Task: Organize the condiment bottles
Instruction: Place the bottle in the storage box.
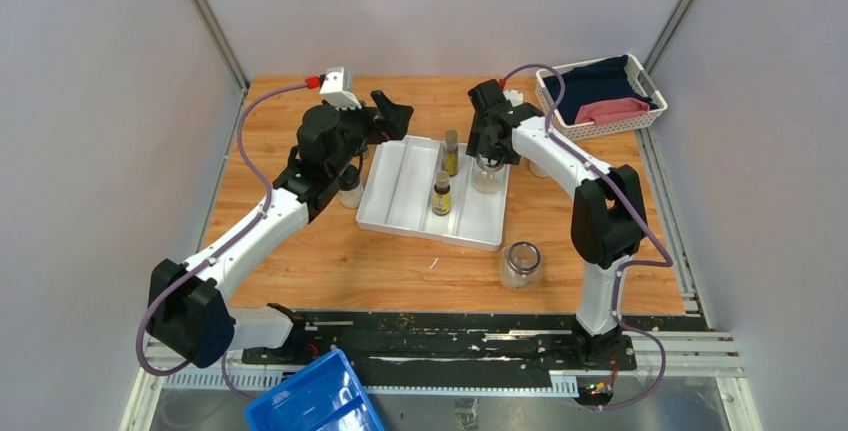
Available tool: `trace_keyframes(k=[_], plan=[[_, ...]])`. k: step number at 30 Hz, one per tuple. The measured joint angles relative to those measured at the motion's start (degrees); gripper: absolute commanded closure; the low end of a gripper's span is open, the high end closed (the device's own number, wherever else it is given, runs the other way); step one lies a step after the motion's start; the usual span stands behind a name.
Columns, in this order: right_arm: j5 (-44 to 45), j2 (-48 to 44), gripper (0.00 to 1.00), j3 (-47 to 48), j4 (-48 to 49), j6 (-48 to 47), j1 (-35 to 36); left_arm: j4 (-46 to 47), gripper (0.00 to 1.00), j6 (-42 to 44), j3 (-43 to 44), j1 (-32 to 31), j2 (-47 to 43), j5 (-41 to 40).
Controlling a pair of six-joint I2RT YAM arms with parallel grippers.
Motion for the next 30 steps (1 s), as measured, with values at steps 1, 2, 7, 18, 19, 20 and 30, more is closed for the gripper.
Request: trace_keyframes(k=[1, 2, 7, 18, 19, 20, 30], plan=[[0.02, 0.04, 0.25, 0.07, 0.11, -0.2, 0.0, -0.02, 0.05, 0.0, 0.0, 0.0, 0.0, 0.0], [0.02, 0.07, 0.24, 0.07, 0.22, -0.26, 0.0, -0.02, 0.05, 0.0, 0.0, 0.0, 0.0, 0.0], [0.02, 0.26, 0.19, 0.07, 0.94, -0.72, 0.0, 0.0, 0.05, 0.0, 0.0, 0.0, 0.0, 0.0], [0.17, 0.7, 0.2, 0.07, 1.62, -1.05, 0.0, -0.02, 0.05, 0.0, 0.0, 0.0, 0.26, 0.04], [0.17, 0.7, 0.22, 0.07, 1.62, -1.05, 0.0, -0.02, 0.05, 0.0, 0.0, 0.0, 0.26, 0.04], [0.22, 0.7, 0.24, 0.07, 1.62, -1.07, 0.0, -0.02, 0.05, 0.0, 0.0, 0.0, 0.26, 0.07], [0.59, 0.7, 0.67, 0.04, 1.77, -1.27, 0.02, -0.02, 0.05, 0.0, 0.0, 0.0, 0.26, 0.2]])
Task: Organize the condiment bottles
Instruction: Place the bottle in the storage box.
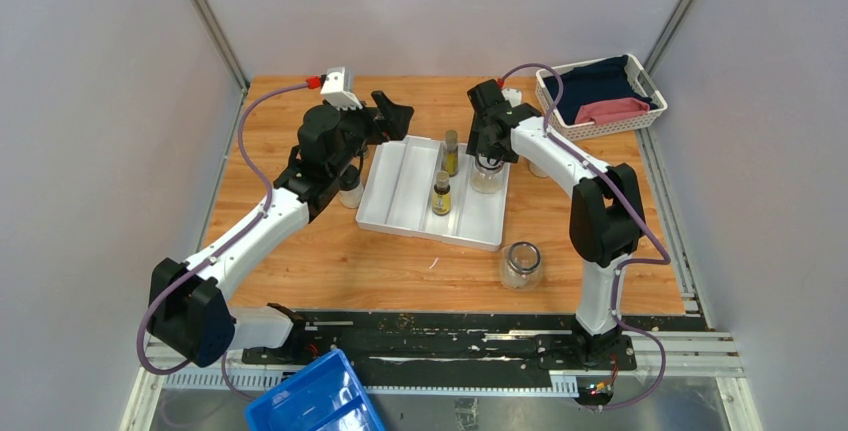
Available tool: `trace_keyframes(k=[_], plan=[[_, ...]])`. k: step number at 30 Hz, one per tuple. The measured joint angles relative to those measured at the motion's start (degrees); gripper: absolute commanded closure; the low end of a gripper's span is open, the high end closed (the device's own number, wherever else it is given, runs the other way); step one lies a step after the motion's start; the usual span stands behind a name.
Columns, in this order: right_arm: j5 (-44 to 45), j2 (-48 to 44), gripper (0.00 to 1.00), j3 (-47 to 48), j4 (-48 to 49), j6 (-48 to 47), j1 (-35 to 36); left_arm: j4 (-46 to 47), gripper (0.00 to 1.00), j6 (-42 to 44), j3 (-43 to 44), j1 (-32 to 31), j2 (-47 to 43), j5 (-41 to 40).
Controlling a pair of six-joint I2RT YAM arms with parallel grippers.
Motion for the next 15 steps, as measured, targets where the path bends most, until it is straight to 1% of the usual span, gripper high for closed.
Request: trace_keyframes(k=[1, 2, 5, 9, 15], plan=[[0.02, 0.0, 0.72, 0.0, 0.0, 0.02, 0.0, 0.0, 0.05, 0.0, 0.0, 0.0, 0.0, 0.04], [0.04, 0.0, 0.74, 0.0, 0.0, 0.04, 0.02, 0.0, 0.05, 0.0, 0.0, 0.0, 0.0, 0.07], [0.24, 0.0, 0.75, 0.0, -0.02, 0.42, 0.07, 0.0, 0.05, 0.0, 0.0, 0.0, 0.0, 0.11], [0.7, 0.0, 0.81, -0.11, -0.04, 1.44, 0.11, 0.0, 0.05, -0.02, 0.0, 0.0, 0.07, 0.24], [1.77, 0.0, 0.82, -0.13, -0.17, 3.06, 0.44, -0.02, 0.05, 0.0, 0.0, 0.0, 0.24, 0.26]])
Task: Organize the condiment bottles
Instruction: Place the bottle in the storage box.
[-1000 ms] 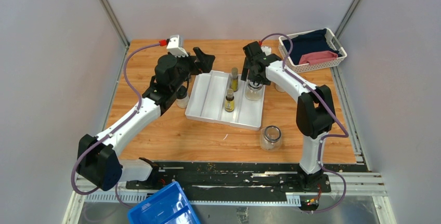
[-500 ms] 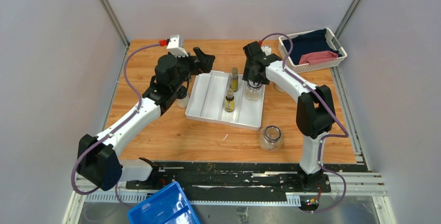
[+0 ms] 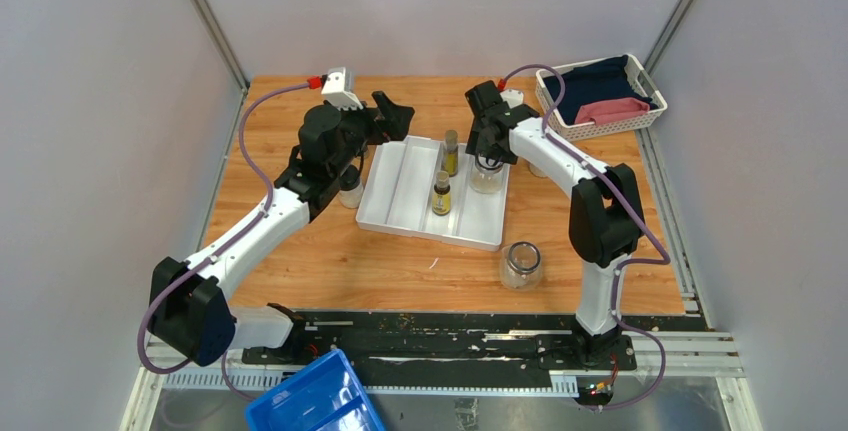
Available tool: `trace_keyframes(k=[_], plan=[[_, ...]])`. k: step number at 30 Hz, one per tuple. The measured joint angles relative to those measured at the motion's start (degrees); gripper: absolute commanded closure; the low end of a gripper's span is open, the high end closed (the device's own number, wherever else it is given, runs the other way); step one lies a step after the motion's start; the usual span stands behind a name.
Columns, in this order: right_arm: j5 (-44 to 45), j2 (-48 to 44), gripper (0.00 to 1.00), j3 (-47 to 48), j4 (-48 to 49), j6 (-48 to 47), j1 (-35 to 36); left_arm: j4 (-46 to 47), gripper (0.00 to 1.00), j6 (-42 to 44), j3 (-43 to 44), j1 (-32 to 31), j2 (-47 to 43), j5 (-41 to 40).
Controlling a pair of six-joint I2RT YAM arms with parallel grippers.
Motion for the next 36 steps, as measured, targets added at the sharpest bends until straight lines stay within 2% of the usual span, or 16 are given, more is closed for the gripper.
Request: trace_keyframes(k=[19, 22, 26, 31, 36], plan=[[3.08, -0.46, 0.83, -0.98, 0.07, 4.44, 0.7, -0.02, 0.05, 0.0, 0.0, -0.33, 0.15, 0.42], [3.39, -0.61, 0.75, -1.22, 0.2, 4.63, 0.74, -0.02, 0.05, 0.0, 0.0, -0.33, 0.15, 0.44], [3.41, -0.61, 0.59, -1.22, 0.24, 4.63, 0.74, -0.02, 0.05, 0.0, 0.0, -0.35, 0.15, 0.44], [3.41, -0.61, 0.32, -1.22, 0.33, 4.55, 0.79, -0.02, 0.05, 0.0, 0.0, -0.35, 0.2, 0.46], [3.43, -0.61, 0.23, -1.27, 0.57, 4.07, 0.85, -0.02, 0.05, 0.02, 0.0, -0.37, 0.48, 0.59]])
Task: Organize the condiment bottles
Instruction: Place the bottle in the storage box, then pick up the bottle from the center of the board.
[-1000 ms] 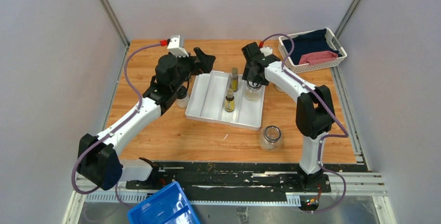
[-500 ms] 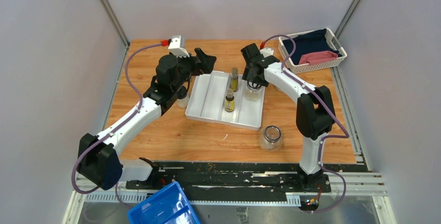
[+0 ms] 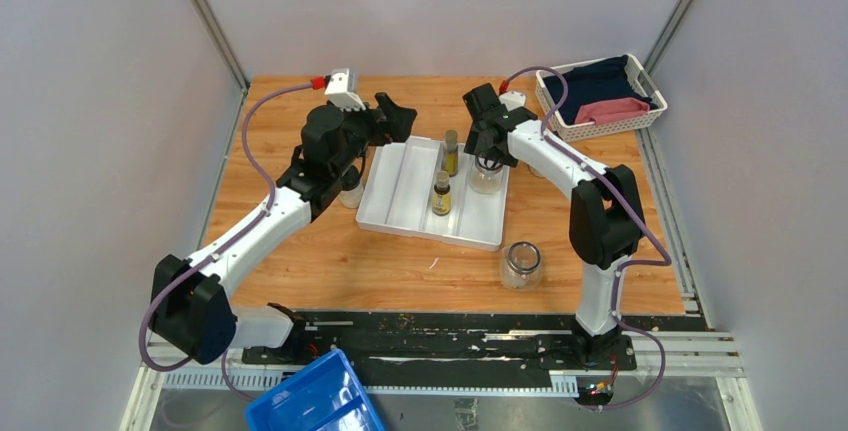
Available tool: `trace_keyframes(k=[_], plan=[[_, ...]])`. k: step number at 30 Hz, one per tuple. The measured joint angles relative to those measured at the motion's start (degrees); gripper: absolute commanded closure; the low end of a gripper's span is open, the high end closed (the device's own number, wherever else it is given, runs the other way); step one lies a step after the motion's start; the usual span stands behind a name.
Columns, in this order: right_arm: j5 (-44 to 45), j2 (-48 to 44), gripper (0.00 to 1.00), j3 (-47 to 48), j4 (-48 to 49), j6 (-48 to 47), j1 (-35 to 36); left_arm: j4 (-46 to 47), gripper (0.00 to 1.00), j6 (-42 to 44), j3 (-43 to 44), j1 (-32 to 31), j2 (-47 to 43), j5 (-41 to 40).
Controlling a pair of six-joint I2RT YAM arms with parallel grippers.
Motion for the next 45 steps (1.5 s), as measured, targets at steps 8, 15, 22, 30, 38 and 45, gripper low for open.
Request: trace_keyframes(k=[8, 15, 22, 30, 38, 45], plan=[[0.74, -0.09, 0.17, -0.02, 0.28, -0.76, 0.07, 0.0, 0.05, 0.0, 0.0, 0.0, 0.26, 0.04], [1.27, -0.13, 0.16, -0.02, 0.57, -1.84, 0.15, 0.0, 0.05, 0.04, 0.0, 0.0, 0.33, 0.04], [1.68, -0.55, 0.16, 0.83, 0.74, -4.42, 0.15, -0.02, 0.06, 0.55, 0.0, 0.0, 0.46, 0.0], [2.03, -2.43, 0.16, 5.53, 1.66, -10.14, 0.17, 0.0, 0.05, 1.25, 0.0, 0.0, 0.79, -0.68], [0.35, -17.44, 0.16, -0.87, 1.31, -18.67, 1.64, -0.42, 0.06, 1.27, 0.02, -0.24, 2.54, -1.11], [0.09, -43.08, 0.16, -19.04, -1.09, -20.15, 3.72, -0.5, 0.06, 1.27, 0.9, -1.6, 2.69, -1.29]])
